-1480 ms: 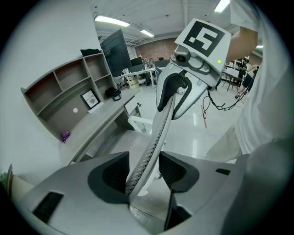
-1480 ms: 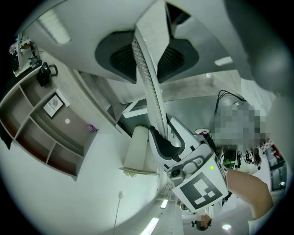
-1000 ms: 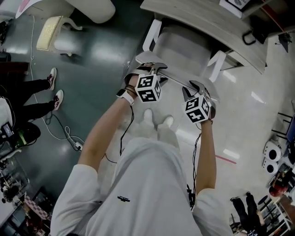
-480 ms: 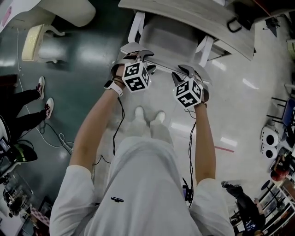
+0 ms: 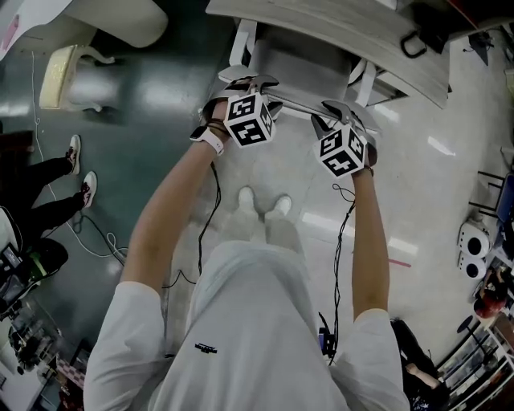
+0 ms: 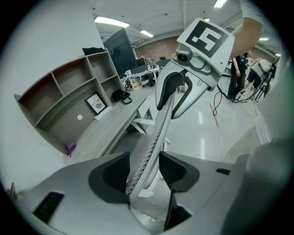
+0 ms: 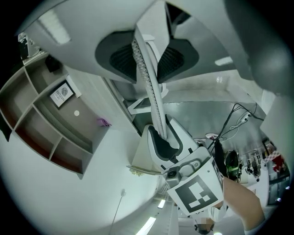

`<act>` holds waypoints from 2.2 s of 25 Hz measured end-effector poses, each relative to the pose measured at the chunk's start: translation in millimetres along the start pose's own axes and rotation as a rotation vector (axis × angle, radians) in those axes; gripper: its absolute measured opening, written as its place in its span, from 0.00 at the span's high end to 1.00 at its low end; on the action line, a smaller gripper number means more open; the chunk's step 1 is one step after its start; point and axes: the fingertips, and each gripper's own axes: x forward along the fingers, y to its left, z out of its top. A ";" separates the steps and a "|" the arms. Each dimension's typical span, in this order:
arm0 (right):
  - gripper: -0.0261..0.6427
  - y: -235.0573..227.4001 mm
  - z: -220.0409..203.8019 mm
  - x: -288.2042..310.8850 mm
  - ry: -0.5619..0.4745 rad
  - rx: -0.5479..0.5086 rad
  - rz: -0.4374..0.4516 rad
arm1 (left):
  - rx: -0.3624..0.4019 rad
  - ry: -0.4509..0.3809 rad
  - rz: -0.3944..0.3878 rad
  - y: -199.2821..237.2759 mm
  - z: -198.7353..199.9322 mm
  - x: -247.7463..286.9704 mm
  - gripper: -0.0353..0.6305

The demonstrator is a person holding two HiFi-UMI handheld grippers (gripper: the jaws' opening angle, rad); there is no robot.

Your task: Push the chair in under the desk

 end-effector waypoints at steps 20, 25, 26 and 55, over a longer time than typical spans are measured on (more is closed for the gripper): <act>0.73 -85.4 10.6 36.6 -0.012 -0.047 -0.037 | 0.013 -0.008 0.026 76.0 25.6 43.1 0.65; 0.73 -108.4 13.7 45.9 -0.014 -0.057 -0.052 | 0.016 -0.011 0.042 97.0 33.3 54.3 0.65; 0.73 -112.3 14.5 46.9 -0.015 -0.060 -0.056 | 0.018 -0.012 0.047 100.7 34.9 55.8 0.65; 0.67 -130.4 34.2 26.0 -0.089 -0.093 -0.162 | 0.038 -0.135 0.150 113.5 65.1 34.9 0.61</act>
